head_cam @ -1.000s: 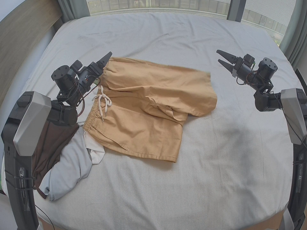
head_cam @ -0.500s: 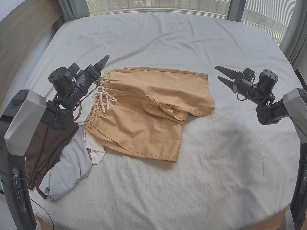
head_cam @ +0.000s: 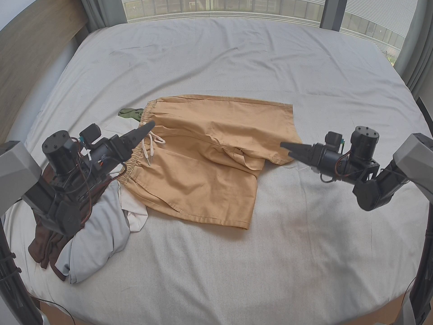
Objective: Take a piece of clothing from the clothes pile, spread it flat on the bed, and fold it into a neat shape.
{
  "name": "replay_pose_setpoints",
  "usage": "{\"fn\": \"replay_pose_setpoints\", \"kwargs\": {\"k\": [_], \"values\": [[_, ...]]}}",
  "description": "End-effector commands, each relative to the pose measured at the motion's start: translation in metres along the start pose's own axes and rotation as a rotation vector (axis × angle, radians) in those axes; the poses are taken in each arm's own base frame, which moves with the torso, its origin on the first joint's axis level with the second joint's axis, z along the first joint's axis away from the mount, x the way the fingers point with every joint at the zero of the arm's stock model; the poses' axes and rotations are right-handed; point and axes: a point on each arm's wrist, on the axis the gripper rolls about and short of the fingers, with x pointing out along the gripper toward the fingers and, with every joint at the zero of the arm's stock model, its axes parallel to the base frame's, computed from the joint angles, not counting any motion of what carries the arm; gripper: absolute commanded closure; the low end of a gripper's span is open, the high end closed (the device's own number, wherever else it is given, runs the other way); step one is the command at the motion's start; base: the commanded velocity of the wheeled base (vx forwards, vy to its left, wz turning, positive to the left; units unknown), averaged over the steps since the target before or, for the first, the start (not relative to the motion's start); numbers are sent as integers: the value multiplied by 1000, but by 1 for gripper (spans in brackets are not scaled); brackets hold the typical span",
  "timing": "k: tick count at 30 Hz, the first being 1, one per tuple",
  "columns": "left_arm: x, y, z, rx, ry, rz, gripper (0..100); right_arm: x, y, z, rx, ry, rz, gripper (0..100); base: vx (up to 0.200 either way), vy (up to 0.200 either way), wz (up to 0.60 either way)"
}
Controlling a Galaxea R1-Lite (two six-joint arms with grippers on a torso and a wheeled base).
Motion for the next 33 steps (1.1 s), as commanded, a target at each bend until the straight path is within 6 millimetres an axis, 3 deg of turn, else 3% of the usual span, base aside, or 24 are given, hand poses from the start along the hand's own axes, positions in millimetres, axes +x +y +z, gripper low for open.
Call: {"fn": "replay_pose_setpoints", "kwargs": {"k": [1, 8, 22, 26, 32, 33], "values": [[-29, -14, -2, 121, 36, -45, 0, 21, 14, -57, 22, 137, 6, 0, 0, 0, 0], [-26, -11, -7, 229, 46, -48, 0, 30, 14, -63, 19, 153, 12, 0, 0, 0, 0], [-25, -12, -10, 223, 57, -53, 0, 56, -3, -76, -33, 128, -33, 0, 0, 0, 0], [-25, -12, -10, 222, 56, -55, 0, 67, -16, -82, -76, 106, -76, 0, 0, 0, 0], [-25, -12, -11, 219, 59, -53, 0, 71, -13, -83, -87, 97, -77, 0, 0, 0, 0], [-25, -12, -11, 220, 57, -53, 0, 71, -13, -84, -87, 99, -79, 100, 0, 0, 0]]}}
